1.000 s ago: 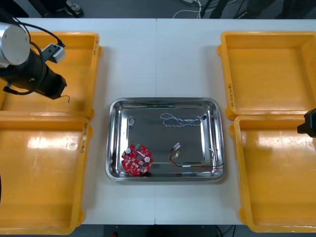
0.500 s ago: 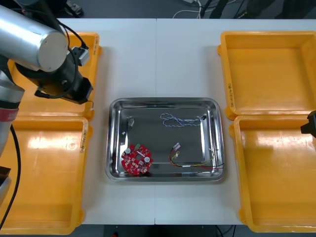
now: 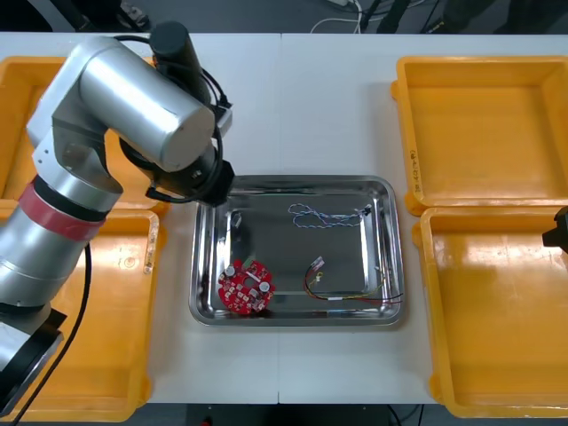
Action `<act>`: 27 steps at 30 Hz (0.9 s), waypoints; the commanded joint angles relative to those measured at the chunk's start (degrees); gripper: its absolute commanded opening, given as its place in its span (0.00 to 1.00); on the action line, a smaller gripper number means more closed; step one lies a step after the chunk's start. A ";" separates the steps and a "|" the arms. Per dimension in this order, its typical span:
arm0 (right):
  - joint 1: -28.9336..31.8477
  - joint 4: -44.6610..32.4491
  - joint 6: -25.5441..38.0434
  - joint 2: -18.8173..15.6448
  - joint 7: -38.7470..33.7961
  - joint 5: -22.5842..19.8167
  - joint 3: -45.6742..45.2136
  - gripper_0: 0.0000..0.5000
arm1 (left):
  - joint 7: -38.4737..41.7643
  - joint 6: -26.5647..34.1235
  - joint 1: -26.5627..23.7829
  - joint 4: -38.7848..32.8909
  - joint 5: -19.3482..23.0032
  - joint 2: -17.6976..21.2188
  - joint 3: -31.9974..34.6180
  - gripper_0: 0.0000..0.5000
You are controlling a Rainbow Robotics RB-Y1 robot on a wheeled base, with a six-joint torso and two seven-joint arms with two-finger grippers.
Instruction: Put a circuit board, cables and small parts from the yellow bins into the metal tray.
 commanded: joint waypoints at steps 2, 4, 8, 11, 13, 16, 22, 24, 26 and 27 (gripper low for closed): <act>0.71 0.99 -1.55 -2.43 1.12 -0.11 -2.22 1.00 | 11.56 -4.31 -2.68 -1.93 -0.97 -2.05 -5.65 0.00; 0.71 0.99 -1.46 -2.52 1.12 0.07 -2.57 1.00 | 12.96 -5.54 -2.68 -1.84 -0.97 -2.40 -7.14 0.00; 0.71 0.99 -1.46 -2.43 1.12 0.51 -2.57 1.00 | 13.66 -7.13 -2.68 -1.40 -1.67 -2.93 -9.78 0.00; 0.71 0.99 -1.46 -2.43 0.77 0.33 -2.57 1.00 | 14.28 -9.32 -2.68 0.18 -1.85 -3.28 -11.36 0.00; 0.71 0.99 -1.46 -2.43 0.68 0.16 -2.57 1.00 | 14.54 -11.08 -2.68 1.50 -2.37 -3.63 -12.33 0.00; 0.71 0.99 -1.46 -2.43 0.42 -0.28 -2.57 1.00 | 14.54 -13.45 -2.68 3.61 -2.90 -4.24 -13.21 0.00; 0.71 0.99 -1.46 -2.43 0.24 -0.81 -2.57 1.00 | 14.37 -16.88 -2.59 7.12 -3.08 -5.04 -14.70 0.00; 0.71 0.99 -1.46 -2.43 0.24 -0.90 -2.57 1.00 | 14.37 -17.14 -2.59 7.56 -3.08 -5.04 -15.05 0.00; 0.71 0.99 -1.46 -2.43 0.24 -0.98 -2.57 1.00 | 14.28 -17.23 -2.59 7.91 -3.08 -5.04 -15.40 0.00; 0.71 0.99 -1.37 -2.43 0.24 -0.98 -2.57 1.00 | 14.28 -17.23 -2.59 8.00 -3.08 -5.04 -15.49 0.00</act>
